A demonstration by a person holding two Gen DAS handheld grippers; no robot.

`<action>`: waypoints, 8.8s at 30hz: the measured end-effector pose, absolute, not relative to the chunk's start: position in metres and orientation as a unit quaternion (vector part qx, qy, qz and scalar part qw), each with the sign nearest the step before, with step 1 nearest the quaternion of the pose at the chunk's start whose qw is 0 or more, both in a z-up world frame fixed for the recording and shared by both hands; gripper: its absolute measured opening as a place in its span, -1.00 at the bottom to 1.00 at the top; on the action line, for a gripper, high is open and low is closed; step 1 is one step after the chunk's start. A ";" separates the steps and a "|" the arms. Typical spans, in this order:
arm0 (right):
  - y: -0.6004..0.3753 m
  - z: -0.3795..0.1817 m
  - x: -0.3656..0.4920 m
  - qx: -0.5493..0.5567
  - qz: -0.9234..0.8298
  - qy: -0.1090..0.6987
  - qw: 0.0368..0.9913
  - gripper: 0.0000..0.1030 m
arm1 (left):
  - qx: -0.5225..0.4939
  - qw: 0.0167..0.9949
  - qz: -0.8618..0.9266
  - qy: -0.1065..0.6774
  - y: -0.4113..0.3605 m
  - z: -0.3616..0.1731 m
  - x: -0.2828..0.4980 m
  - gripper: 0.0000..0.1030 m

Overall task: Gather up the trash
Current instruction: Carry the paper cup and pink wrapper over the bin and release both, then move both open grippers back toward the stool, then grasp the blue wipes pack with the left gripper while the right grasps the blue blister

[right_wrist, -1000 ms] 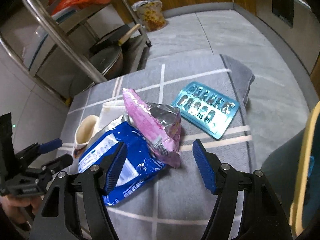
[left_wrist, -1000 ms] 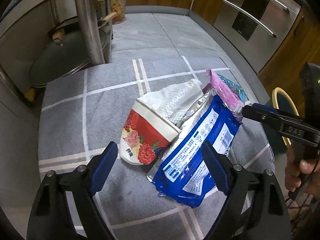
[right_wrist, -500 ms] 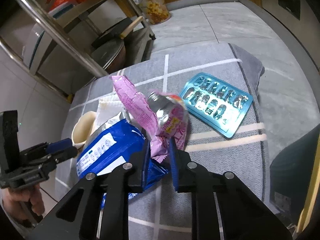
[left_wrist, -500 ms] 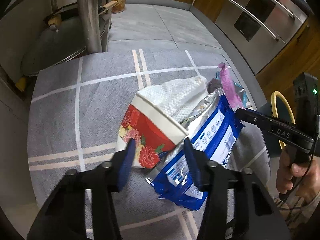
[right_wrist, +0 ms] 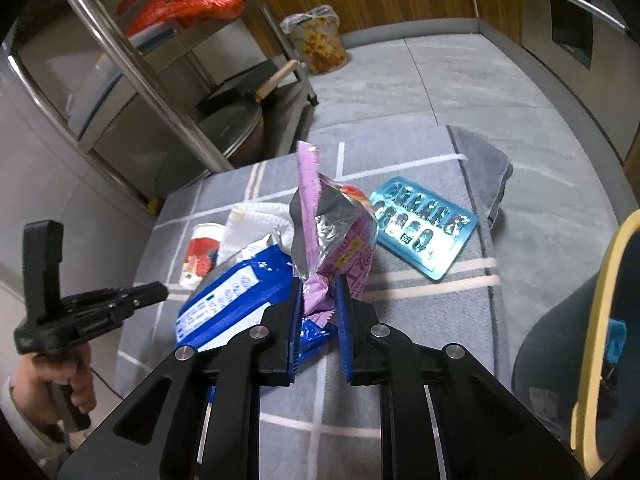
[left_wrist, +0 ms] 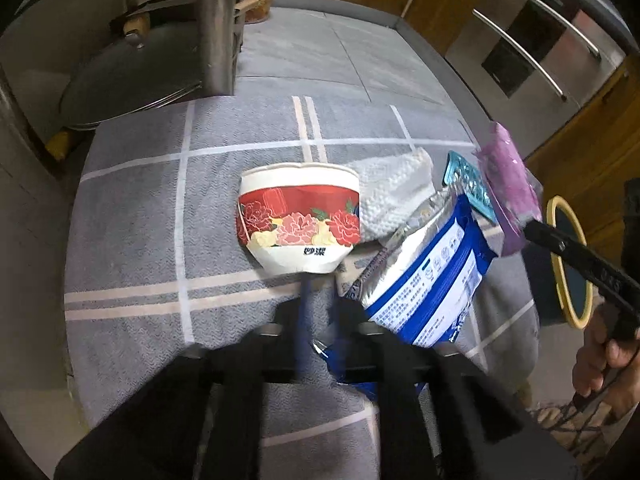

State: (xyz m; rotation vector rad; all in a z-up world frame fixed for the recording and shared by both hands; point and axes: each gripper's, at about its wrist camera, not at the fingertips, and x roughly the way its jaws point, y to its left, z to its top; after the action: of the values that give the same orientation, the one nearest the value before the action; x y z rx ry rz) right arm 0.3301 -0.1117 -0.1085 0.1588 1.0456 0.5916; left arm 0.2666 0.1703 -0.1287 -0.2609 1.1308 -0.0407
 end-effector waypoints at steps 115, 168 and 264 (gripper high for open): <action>-0.431 -0.096 0.257 0.175 0.045 0.470 0.864 -0.35 | 0.112 0.845 -0.261 0.453 -0.244 -0.094 0.305 0.82; -0.249 -0.088 0.291 0.080 0.177 0.482 0.855 0.34 | 0.046 0.877 -0.073 0.472 0.053 -0.087 0.251 0.89; -0.073 -0.171 0.344 -0.278 0.317 0.513 0.748 0.62 | 0.035 0.771 -0.144 0.620 0.100 -0.170 0.235 0.55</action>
State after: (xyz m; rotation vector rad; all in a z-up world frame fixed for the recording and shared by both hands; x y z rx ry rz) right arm 0.3438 -0.0730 -0.1710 -0.6091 1.1211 0.6944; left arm 0.2352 0.1005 -0.1695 0.0766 1.3441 -0.3132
